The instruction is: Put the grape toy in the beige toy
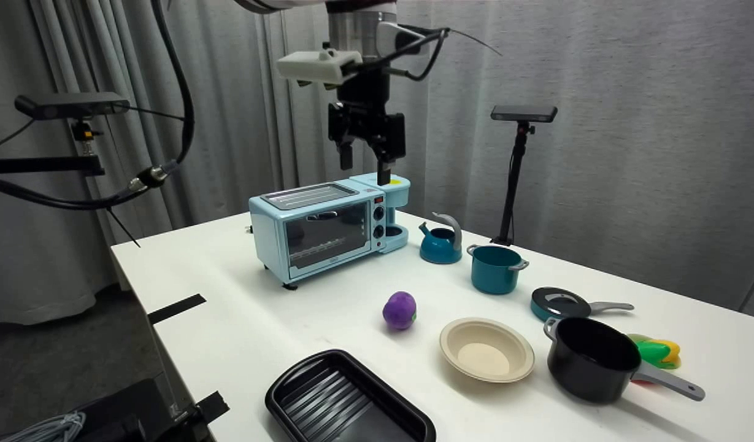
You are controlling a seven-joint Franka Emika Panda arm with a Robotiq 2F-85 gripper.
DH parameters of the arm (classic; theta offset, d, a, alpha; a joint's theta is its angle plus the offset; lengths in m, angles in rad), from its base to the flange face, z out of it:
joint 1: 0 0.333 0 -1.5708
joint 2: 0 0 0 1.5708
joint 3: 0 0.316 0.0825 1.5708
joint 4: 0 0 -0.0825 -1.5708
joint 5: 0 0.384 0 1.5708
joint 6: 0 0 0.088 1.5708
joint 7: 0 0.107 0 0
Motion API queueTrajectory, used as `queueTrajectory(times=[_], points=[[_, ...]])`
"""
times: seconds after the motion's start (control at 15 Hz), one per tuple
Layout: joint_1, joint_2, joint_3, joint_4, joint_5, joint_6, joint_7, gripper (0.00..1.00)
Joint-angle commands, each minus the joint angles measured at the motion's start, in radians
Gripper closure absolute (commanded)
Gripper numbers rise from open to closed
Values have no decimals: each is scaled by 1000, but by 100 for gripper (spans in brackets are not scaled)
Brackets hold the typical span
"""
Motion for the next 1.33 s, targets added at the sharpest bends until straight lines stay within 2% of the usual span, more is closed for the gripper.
queueTrajectory(times=[0.0, 0.4, 0.47, 0.87, 1.27], points=[[-28, 111, -27, 23, -28, 92, -65, 0], [-59, 284, -57, 47, -39, 201, -103, 0], [-55, 230, -52, 5, -29, 188, -87, 0], [-59, 280, -53, 30, -29, 205, -87, 0], [-64, 405, -34, 123, 27, 205, -183, 0]])
